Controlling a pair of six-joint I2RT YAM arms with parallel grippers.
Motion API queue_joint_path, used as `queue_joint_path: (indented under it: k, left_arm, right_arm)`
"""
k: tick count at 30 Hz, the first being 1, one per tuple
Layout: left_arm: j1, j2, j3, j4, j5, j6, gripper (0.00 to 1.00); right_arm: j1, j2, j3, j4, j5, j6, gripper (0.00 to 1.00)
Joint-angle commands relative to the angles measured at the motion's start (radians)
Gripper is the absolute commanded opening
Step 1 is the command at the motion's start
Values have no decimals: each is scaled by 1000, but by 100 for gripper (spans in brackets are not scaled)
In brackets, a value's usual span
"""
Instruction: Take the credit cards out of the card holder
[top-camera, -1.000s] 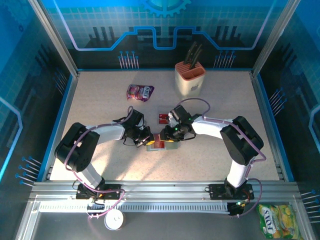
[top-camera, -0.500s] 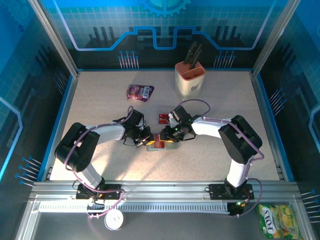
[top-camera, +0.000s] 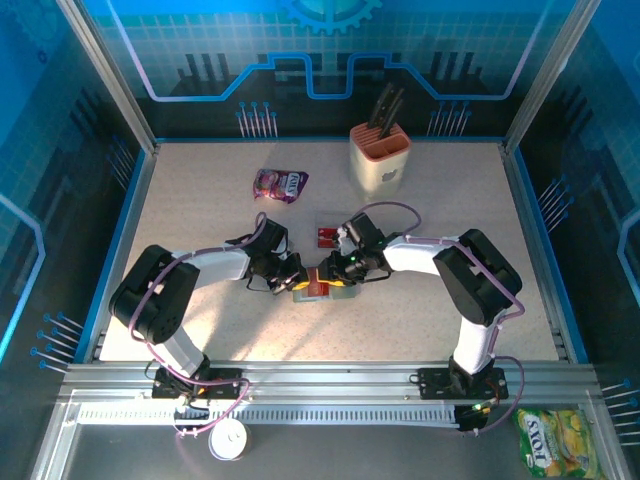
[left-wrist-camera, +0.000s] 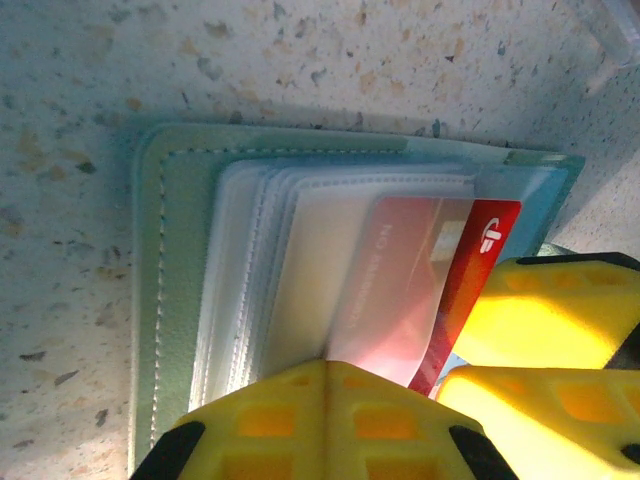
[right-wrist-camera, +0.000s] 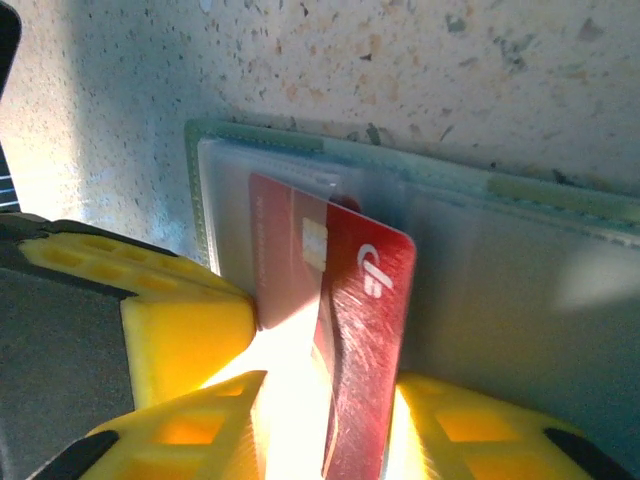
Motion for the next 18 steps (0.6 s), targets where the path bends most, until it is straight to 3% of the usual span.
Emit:
queue_joint_path:
  k: [1, 18]
  left_arm:
    - [-7, 26, 12, -50, -11, 7, 0]
    - [-7, 35, 20, -53, -8, 11, 0]
  right_arm:
    - [-17, 7, -25, 65, -41, 38, 34]
    - [-26, -23, -43, 72, -19, 44, 14]
